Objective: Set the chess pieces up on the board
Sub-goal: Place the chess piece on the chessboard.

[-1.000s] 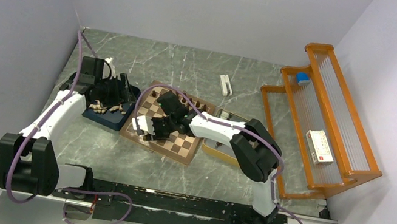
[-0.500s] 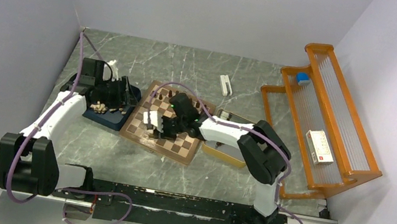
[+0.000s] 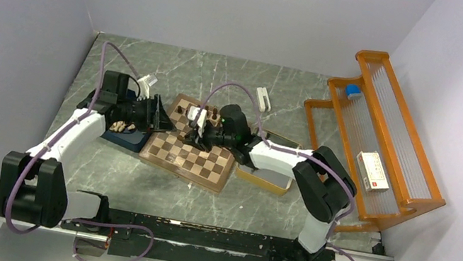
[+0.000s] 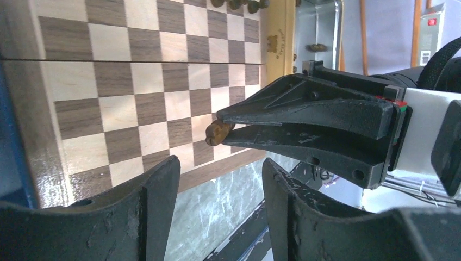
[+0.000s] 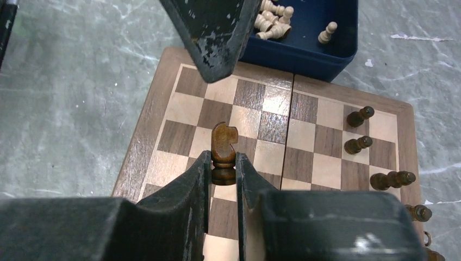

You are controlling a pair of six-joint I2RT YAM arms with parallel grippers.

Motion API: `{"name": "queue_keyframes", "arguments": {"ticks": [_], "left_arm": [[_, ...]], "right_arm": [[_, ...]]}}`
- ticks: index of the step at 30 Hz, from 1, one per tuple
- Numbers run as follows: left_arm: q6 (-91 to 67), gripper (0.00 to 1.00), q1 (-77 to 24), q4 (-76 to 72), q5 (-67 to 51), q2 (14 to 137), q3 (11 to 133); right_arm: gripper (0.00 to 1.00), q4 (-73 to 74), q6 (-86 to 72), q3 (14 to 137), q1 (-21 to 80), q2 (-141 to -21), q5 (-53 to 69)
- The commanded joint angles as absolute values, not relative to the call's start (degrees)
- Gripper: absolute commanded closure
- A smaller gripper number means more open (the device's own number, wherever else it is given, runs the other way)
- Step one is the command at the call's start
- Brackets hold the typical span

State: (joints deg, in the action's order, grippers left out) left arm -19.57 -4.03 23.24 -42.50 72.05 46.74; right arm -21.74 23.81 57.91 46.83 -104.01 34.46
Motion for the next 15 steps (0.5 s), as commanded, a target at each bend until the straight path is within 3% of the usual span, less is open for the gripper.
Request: {"name": "queue_keyframes", "arguments": {"ticks": [1,6,15], "left_arm": [[-20.9,0.39,-5.2,19.9,-46.6,72.5,46.9],[-22.7,0.46,-6.1,18.2,-47.3,73.2,45.7],[-26.8,0.46,-8.5,14.0,-46.9,74.6,44.6]], "right_arm": [[0.88,-30.4,18.3,55.7,46.7,-101.5,32.8],[0.87,-32.1,17.2,54.5,46.6,-100.1,31.4],[0.87,-34.9,15.8,52.6,46.7,-97.8,31.8]]}}
